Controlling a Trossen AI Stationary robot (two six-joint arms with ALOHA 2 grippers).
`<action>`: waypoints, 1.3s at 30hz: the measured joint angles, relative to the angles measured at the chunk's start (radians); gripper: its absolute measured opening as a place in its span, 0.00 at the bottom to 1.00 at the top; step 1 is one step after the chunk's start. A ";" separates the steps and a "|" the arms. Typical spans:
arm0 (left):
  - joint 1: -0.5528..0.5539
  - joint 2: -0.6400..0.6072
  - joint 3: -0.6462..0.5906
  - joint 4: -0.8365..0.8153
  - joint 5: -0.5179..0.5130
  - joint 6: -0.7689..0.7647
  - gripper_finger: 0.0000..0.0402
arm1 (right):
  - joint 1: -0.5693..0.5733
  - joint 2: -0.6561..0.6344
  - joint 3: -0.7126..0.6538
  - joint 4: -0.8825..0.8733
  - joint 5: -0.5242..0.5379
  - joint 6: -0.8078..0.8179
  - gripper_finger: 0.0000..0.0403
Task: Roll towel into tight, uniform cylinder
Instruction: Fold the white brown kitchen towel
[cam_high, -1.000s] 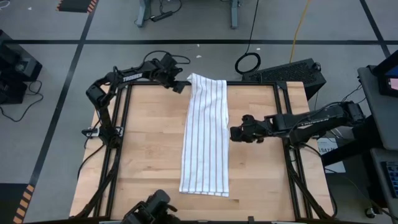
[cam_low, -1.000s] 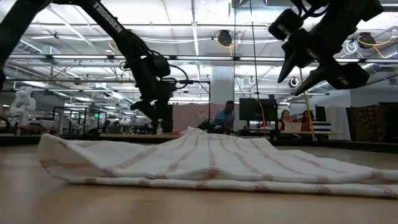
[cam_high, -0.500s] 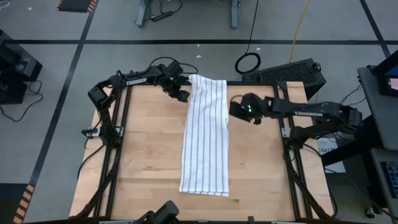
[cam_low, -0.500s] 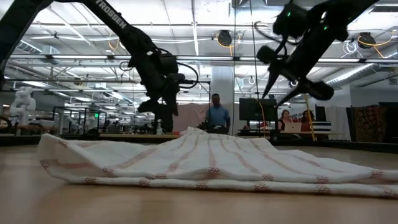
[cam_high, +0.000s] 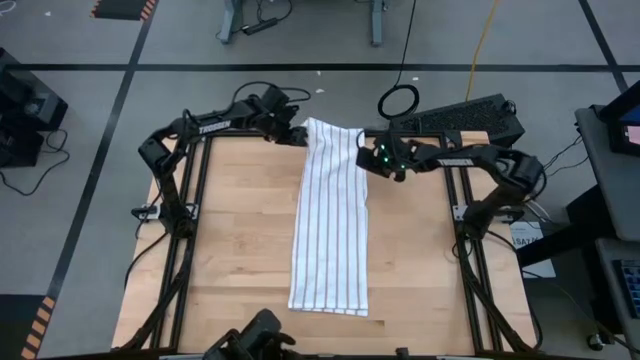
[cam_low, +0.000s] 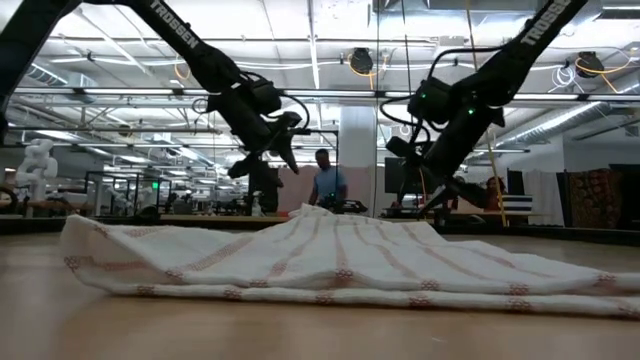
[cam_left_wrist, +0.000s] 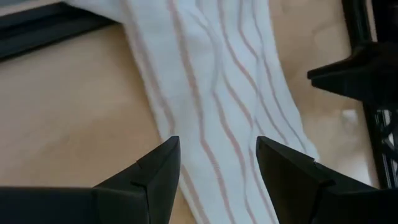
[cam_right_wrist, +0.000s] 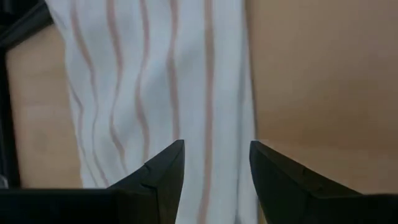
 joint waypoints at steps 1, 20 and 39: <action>0.005 0.000 0.000 0.000 0.000 -0.001 0.53 | -0.010 0.015 0.018 0.003 0.002 -0.023 0.42; -0.002 0.001 0.000 -0.009 -0.007 0.001 0.53 | -0.028 0.268 0.289 -0.147 0.006 -0.217 0.42; -0.002 0.001 0.000 -0.090 -0.046 0.089 0.53 | -0.042 0.217 0.316 -0.329 0.116 -0.209 0.43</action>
